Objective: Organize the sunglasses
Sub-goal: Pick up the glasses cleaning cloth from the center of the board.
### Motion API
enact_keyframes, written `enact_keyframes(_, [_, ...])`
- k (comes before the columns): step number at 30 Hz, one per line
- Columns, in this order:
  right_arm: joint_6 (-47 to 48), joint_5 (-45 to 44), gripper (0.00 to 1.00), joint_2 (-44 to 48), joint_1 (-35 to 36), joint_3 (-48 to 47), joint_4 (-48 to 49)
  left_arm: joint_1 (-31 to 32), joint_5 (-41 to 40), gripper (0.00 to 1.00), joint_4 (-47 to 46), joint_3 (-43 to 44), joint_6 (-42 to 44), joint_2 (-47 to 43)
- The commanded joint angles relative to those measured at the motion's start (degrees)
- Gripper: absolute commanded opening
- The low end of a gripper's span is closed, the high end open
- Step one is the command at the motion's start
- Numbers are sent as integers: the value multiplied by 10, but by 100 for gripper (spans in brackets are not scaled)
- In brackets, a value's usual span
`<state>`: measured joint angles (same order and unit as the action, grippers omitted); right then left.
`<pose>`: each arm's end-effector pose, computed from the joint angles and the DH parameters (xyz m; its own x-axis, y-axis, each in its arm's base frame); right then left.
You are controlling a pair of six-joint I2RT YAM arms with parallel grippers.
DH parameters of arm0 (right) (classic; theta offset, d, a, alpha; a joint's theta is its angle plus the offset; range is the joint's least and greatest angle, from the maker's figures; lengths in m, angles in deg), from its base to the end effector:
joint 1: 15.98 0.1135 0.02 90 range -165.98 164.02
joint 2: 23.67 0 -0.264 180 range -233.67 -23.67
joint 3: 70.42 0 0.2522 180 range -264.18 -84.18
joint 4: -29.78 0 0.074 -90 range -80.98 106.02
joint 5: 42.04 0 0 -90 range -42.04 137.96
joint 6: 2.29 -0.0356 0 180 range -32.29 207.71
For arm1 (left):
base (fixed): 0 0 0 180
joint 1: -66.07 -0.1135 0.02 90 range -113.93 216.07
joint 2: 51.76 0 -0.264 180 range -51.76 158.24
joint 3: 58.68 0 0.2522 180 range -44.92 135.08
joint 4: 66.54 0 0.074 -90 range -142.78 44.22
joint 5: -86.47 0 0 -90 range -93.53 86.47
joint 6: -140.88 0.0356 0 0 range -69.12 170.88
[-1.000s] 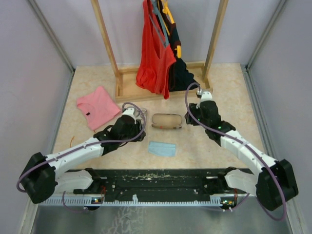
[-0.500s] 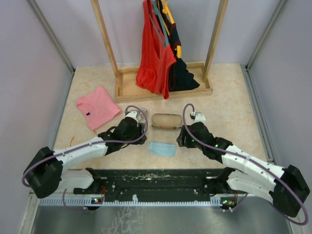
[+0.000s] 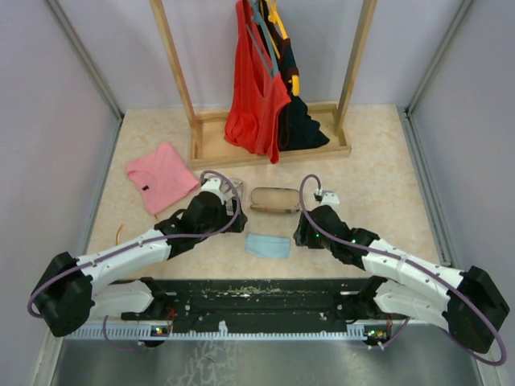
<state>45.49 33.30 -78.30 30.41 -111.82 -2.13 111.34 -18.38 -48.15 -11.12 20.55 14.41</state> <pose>0.1370 0.1308 0.1942 -0.7500 0.1552 -0.6429 -0.0990 0.9348 0.3411 0.1746 -0.1633 0.2093 -0.6396 -0.0479 -0.7672 0.2545 0.9286 -0.2702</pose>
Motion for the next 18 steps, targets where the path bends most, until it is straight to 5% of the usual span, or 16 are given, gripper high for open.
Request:
enact_keyframes(1, [-6, 22, 53, -21, 10, -16, 21, 1, 21, 100, -59, -19, 11, -17])
enact_keyframes(13, [-10, -2, 53, -21, 18, -10, 12, -2, 12, 97, -92, -20, 19, -15])
enact_keyframes(18, [3, 10, 53, -61, 26, -44, -17, 2, 73, 87, -68, -3, 18, 30])
